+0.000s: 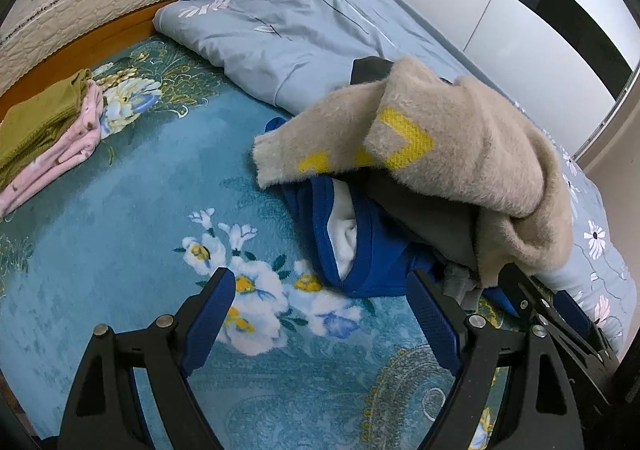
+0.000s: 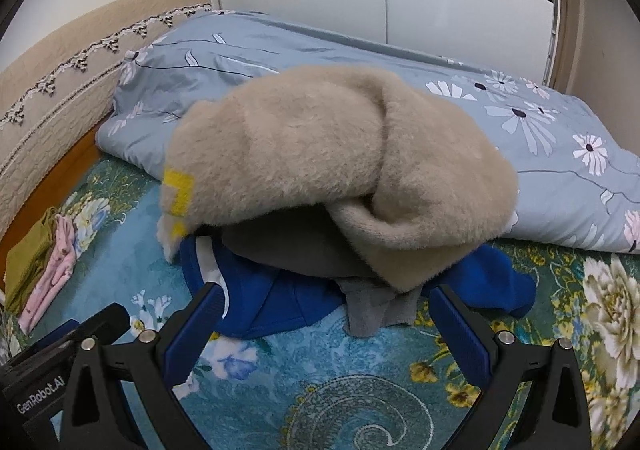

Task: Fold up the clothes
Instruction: 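Reach the right gripper toward the beige sweater on the clothes pile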

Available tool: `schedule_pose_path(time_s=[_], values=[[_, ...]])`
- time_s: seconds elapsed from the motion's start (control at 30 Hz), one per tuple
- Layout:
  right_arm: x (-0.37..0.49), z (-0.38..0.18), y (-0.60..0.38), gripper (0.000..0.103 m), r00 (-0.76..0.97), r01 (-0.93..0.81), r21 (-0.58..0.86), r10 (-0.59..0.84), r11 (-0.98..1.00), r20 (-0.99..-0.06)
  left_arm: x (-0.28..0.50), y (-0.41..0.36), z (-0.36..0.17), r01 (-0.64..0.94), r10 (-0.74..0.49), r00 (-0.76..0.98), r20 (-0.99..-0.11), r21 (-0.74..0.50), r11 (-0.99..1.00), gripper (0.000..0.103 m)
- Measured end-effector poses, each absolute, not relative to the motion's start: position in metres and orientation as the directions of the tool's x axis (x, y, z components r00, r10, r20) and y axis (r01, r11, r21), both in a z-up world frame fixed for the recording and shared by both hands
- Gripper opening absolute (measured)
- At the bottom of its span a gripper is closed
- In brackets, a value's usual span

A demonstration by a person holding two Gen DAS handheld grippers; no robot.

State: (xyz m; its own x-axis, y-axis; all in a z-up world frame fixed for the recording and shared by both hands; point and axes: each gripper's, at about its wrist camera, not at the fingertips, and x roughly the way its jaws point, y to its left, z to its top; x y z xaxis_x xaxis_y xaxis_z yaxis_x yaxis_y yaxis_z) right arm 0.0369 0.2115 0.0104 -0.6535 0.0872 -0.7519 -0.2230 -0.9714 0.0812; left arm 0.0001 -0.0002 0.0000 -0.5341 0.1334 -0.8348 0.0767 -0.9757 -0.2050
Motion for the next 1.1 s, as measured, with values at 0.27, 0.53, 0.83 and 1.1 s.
schedule_pose_path(time_s=[0.27,0.53,0.83,1.1], values=[[0.038,0.016,0.207,0.103,-0.650,-0.231,0.074,0.097,-0.970,-0.754,0.003,-0.004,0.001,0.076,0.170,-0.508,-0.844,-0.240,-0.968,0.088],[0.043,0.021,0.199,0.103,-0.648,-0.213,0.015,0.130,-0.977,-0.751,0.007,-0.003,-0.004,0.085,0.184,-0.511,-0.840,-0.262,-0.961,0.088],[0.043,0.017,0.188,0.103,-0.665,-0.163,-0.003,0.112,-0.987,-0.738,0.017,-0.016,-0.013,0.081,0.186,-0.499,-0.846,-0.259,-0.963,0.088],[-0.010,0.011,0.143,0.103,-0.694,-0.042,-0.223,0.189,-0.974,-0.695,0.021,-0.074,-0.018,0.203,0.157,-0.525,-0.836,-0.303,-0.931,0.087]])
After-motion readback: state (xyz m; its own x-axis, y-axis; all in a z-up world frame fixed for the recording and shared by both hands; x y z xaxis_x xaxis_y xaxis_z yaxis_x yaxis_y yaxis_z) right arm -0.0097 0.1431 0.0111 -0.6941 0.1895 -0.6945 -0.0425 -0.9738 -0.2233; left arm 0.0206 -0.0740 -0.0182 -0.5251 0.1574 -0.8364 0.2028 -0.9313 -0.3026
